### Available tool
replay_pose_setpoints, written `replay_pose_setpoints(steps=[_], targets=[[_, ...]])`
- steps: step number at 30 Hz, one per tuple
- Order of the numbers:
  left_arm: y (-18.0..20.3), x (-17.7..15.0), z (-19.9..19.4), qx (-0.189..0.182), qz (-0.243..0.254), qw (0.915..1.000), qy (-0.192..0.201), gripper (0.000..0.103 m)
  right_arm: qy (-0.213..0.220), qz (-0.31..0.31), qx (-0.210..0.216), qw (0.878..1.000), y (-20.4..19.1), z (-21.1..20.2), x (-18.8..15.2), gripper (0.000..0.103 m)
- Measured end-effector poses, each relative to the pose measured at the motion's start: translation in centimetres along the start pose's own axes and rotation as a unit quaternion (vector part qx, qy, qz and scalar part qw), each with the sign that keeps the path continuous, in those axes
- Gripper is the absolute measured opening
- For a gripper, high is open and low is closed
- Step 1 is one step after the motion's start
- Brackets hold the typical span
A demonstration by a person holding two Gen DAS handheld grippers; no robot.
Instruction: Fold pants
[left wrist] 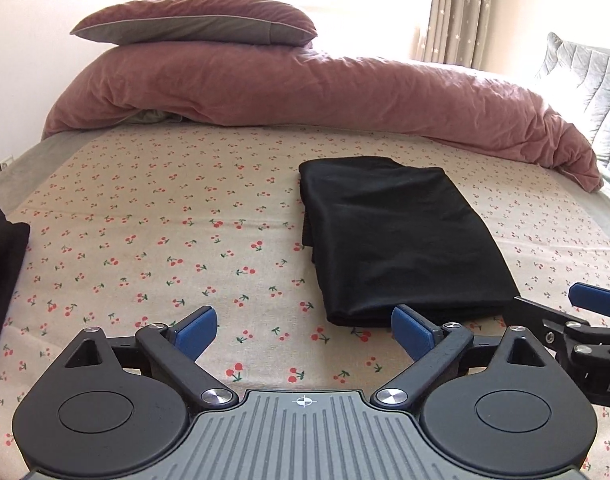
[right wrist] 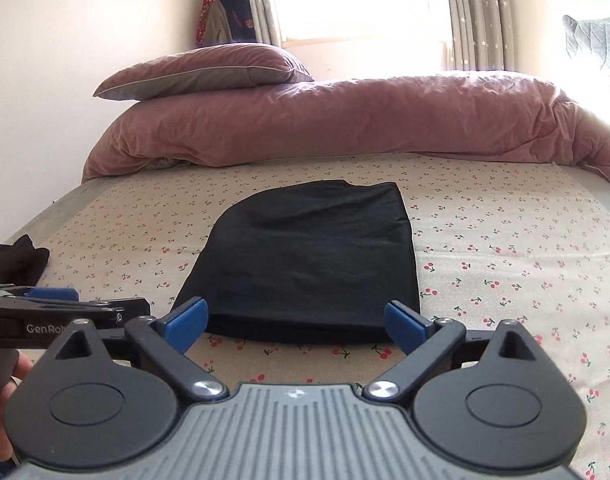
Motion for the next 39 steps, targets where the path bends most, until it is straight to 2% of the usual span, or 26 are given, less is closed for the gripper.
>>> replay_pose_setpoints(steps=[5,16,29,39], targets=[[1.2,-0.4,0.0,0.013,0.019,0.9996,0.013,0.101,-0.001,-0.01,-0.023,1.0,0.2,0.2,0.0,0.101],[0.3,-0.6,1.8,0.029,0.02,0.9994,0.001,0.101,-0.02,-0.011,-0.06,0.998,-0.3,1.1,-0.8,0.101],[0.1,-0.7,2.1,0.024,0.03,0.9992,-0.005,0.101,-0.025,-0.006,-0.086,0.996,-0.1,0.9,-1.1,0.101],[0.0,-0.6,2.3,0.022,0.028,0.9993,-0.01,0.102,-0.03,-0.004,-0.086,0.996,-0.1,0.9,-1.1,0.101]])
Point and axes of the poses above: each gripper's, at about its wrist camera, not at the fingertips, and z roughly the way its jaws point, y to its right, x to its top, the point moved 1 cm from there along z, roughly the way its jaws point, and after that the axes turned 3 degrees about y, right-handed, at the moved point
